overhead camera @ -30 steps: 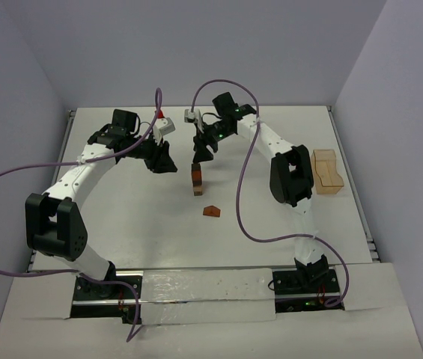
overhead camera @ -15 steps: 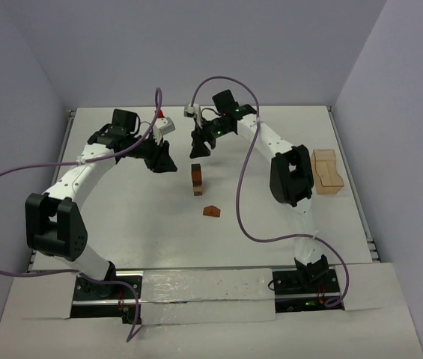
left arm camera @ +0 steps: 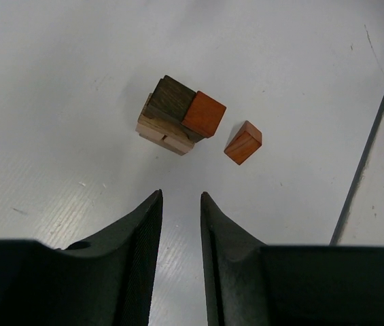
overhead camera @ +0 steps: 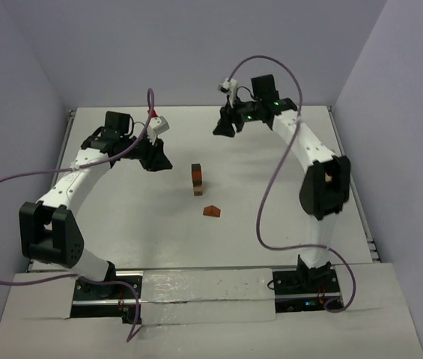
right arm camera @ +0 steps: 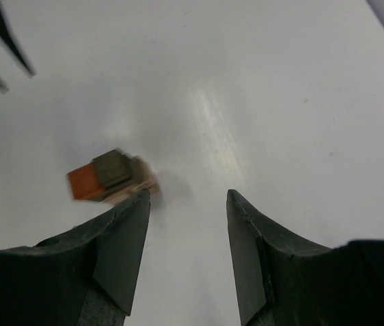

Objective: Build the wood block tower

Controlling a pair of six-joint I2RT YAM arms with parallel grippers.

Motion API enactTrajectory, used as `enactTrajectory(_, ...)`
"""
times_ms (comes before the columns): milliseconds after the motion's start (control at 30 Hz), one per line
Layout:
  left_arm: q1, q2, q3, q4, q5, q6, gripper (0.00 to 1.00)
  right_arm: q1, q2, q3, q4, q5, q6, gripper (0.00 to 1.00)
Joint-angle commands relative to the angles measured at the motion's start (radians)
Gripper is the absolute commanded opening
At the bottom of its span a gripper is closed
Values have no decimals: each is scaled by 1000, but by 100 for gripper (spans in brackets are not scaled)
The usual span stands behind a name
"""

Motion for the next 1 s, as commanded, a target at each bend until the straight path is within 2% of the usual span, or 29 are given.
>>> enactTrajectory(0,47,-75,-21,57,11,-20,35,10,-290,-252,-12,46,-28,56)
enactTrajectory(67,70,-86,-34,69,20,-36,35,18,-383,-440,0,92,-8,56)
enactTrajectory(200,115,-107,-48,99,43,-75,36,61,-581,-688,76,207,60,56)
enactTrajectory(333,150,-135,-56,133,67,-111,40,177,-669,-865,159,371,88,60)
enactTrajectory(467,163,-172,-72,144,82,-122,46,305,-683,-964,232,441,94,64)
enactTrajectory(567,166,-187,-80,126,84,-109,51,344,-617,-974,260,468,123,63)
enactTrajectory(633,170,-201,-86,113,81,-100,63,367,-581,-973,292,485,147,64)
enactTrajectory(700,173,-212,-94,112,73,-95,68,379,-540,-969,314,496,159,64)
enactTrajectory(967,181,-227,-114,119,80,-90,78,427,-424,-922,352,552,160,64)
